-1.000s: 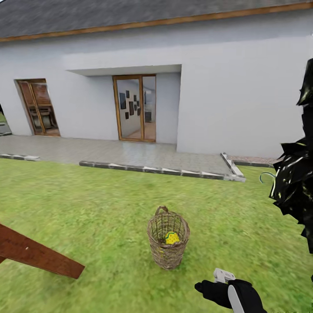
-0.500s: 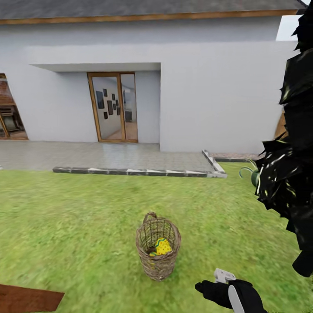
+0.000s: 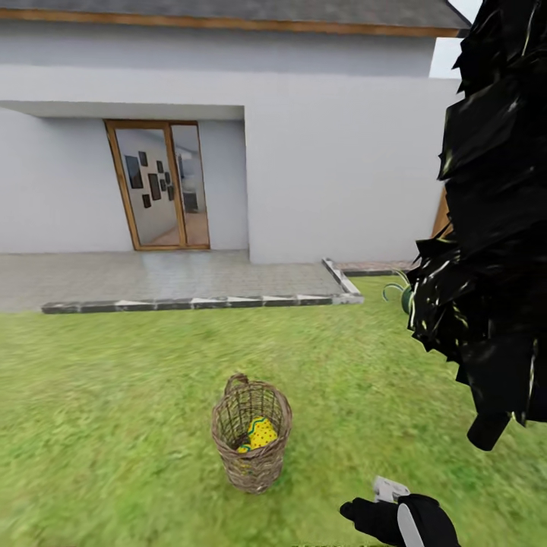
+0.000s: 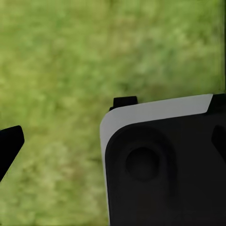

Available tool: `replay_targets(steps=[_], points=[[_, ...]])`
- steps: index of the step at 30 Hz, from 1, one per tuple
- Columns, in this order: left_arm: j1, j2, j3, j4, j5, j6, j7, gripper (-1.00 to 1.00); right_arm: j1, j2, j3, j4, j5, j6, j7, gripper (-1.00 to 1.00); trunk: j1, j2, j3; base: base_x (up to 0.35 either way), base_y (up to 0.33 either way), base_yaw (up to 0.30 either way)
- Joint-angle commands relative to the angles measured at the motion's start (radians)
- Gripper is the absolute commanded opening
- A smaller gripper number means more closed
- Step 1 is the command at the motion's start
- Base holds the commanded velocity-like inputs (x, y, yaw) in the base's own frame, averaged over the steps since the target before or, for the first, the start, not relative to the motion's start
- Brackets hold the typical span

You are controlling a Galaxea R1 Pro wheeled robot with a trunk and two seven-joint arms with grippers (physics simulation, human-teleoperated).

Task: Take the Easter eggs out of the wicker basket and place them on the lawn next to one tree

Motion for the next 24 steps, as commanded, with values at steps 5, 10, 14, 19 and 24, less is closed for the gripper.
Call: replay_targets(steps=[5, 10, 14, 19, 24], points=[[0.0, 0.0, -0.008, 0.0, -0.002, -0.003, 0.004, 1.0, -0.001, 0.001, -0.002, 0.0, -0.002, 0.004, 0.0, 1.0, 0.0, -0.001, -0.003, 0.001, 0.001, -0.278], [0.0, 0.0, -0.008, 0.0, -0.003, -0.003, 0.004, 1.0, -0.001, 0.001, -0.002, 0.0, -0.002, 0.004, 0.0, 1.0, 0.0, -0.001, -0.006, 0.0, 0.0, -0.278], [0.0, 0.0, -0.008, 0.0, -0.002, -0.003, 0.005, 1.0, -0.001, 0.001, -0.002, 0.003, -0.001, 0.004, 0.0, 1.0, 0.0, -0.001, -0.008, 0.0, 0.0, -0.277], [0.0, 0.0, -0.008, 0.0, -0.002, -0.003, 0.005, 1.0, -0.001, 0.0, -0.005, 0.005, -0.001, 0.004, 0.0, 1.0, 0.0, -0.001, -0.01, 0.0, 0.0, -0.274], [0.0, 0.0, -0.008, 0.0, -0.003, -0.003, 0.005, 1.0, -0.001, -0.001, -0.007, 0.016, -0.001, 0.004, 0.0, 1.0, 0.0, -0.001, -0.013, 0.0, 0.0, -0.273]])
